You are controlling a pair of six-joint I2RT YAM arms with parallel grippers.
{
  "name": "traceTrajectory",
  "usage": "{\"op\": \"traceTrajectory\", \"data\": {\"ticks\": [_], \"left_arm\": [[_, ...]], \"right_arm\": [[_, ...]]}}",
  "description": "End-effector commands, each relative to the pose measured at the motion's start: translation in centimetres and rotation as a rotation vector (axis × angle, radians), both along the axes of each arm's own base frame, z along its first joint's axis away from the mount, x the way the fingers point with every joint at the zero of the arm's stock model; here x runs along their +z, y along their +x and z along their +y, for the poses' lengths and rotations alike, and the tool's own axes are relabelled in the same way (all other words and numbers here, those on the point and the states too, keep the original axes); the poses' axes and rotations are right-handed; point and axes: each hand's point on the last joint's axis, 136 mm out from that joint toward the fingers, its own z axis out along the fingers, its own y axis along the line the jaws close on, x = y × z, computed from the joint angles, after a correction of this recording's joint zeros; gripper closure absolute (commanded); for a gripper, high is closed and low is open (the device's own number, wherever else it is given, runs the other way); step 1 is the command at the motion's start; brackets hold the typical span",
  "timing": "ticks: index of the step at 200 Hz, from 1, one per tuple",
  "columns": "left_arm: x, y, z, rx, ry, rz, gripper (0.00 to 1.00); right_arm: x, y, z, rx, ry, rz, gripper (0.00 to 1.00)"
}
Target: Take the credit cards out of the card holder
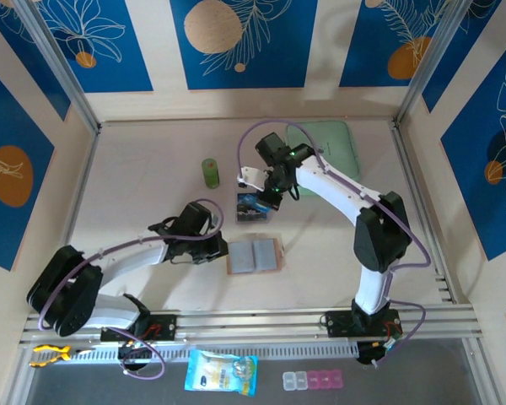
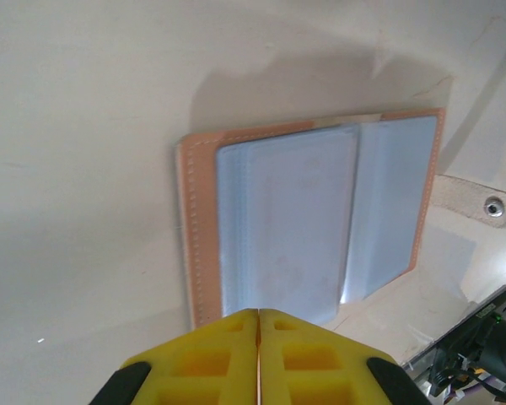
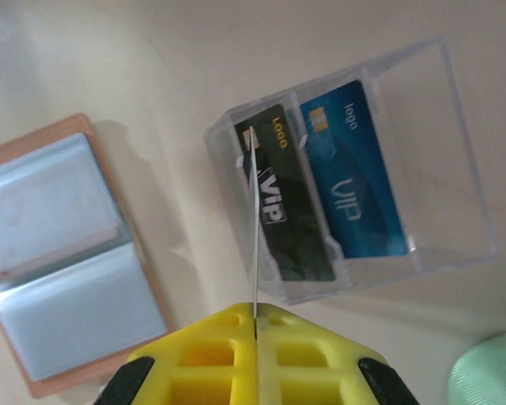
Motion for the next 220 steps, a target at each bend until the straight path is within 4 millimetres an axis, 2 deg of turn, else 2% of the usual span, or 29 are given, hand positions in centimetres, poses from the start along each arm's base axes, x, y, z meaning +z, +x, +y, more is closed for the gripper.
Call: {"op": "traceTrajectory", "data": {"ticks": [1, 66, 106, 147, 164, 194, 220], "left_arm": [[-0.3, -0.5, 1.4, 0.013, 0.029, 0.008, 0.92], [-0.6, -0.8, 2.8, 0.048, 0.027, 0.011, 0.91], [-0.7, -0.6, 3.1, 0.057, 0.026, 0.016, 0.91], [-0.7, -0.3, 3.3, 0.064, 0.023, 0.020, 0.91], [-0.8, -0.3, 3.4, 0.065, 0.022, 0.022, 0.91], [-0.9, -0.3, 3.5, 0.067, 0.023, 0.027, 0.91], [-1.0, -0.3, 3.4, 0.066, 0.020, 0.030, 0.91]], "right_arm": [[-0.5, 0.4, -0.6, 0.123, -0.072, 0.005, 1.00], [-0.2, 3.2, 0.3, 0.163, -0.072, -0.001, 1.00], [-0.9, 4.6, 0.4, 0.169, -0.089, -0.013, 1.00], [-2.0, 5.2, 0.5, 0.181, -0.095, 0.002, 1.00], [-2.3, 5.4, 0.6, 0.181, -0.093, 0.006, 0.97], [-2.3, 5.7, 0.6, 0.177, -0.095, -0.005, 0.85], [-1.7, 5.9, 0.7, 0.168, -0.086, -0.023, 0.83]]}}
